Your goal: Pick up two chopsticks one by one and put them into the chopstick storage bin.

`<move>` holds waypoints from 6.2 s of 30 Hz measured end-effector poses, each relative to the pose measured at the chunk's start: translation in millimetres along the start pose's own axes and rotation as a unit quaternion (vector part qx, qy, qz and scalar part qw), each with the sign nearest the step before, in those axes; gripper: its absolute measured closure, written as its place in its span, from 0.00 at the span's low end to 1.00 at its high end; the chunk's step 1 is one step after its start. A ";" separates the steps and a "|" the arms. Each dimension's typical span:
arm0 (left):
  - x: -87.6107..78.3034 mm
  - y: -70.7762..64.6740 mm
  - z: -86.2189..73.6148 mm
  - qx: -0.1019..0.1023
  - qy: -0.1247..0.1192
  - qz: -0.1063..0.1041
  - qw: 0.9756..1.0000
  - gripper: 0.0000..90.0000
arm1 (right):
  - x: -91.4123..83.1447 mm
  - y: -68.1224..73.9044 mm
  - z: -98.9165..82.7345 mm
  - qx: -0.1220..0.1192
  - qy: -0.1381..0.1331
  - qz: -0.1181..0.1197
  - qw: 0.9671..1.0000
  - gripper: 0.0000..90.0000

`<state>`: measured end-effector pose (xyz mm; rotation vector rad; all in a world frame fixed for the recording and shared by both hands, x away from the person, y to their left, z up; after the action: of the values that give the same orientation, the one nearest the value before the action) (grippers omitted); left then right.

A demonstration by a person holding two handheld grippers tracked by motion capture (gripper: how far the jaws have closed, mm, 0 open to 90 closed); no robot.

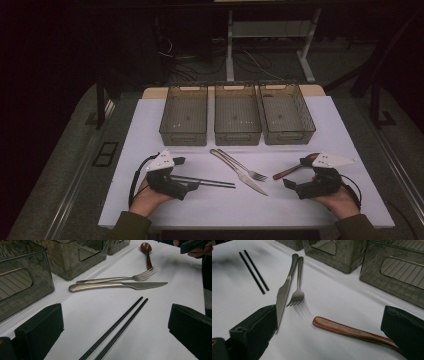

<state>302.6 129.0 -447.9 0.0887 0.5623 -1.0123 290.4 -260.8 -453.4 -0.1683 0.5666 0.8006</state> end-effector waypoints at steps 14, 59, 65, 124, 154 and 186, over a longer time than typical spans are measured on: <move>-2.1 3.3 0.3 0.000 0.008 0.012 1.000 0.00 | 3.4 -2.4 2.5 0.003 -0.005 0.005 1.000 0.00; -3.0 52.3 -0.4 -0.012 0.053 0.015 0.998 0.59 | 0.6 0.4 -1.3 0.007 0.001 0.005 1.000 0.00; -2.6 60.0 -10.0 -0.019 0.097 0.022 0.995 0.86 | -0.2 0.6 -1.4 0.010 -0.001 0.005 1.000 0.00; -21.5 36.2 -20.8 -0.018 0.146 0.027 0.989 0.85 | 1.6 0.1 -0.2 0.010 -0.002 0.008 1.000 0.00; 116.9 -53.4 13.1 0.094 0.172 -0.119 0.973 0.83 | 5.4 -0.4 0.0 0.006 0.003 0.011 1.000 0.00; 120.3 -12.8 21.3 0.074 0.144 -0.047 0.986 0.93 | 8.9 -1.0 0.9 0.007 0.001 0.013 1.000 0.00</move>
<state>349.1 21.7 -485.5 0.3478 0.7594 -1.1422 296.5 -255.6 -457.5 -0.1487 0.5772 0.8220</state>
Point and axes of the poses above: each handheld gripper's, and its own axes: x roughly forward along the jaws, z roughly out of its top, y roughly to its left, the point moved 5 cm from there along x, roughly forward along the jaws, and after that the axes turned 4 degrees about -x, right-handed, at the moved point
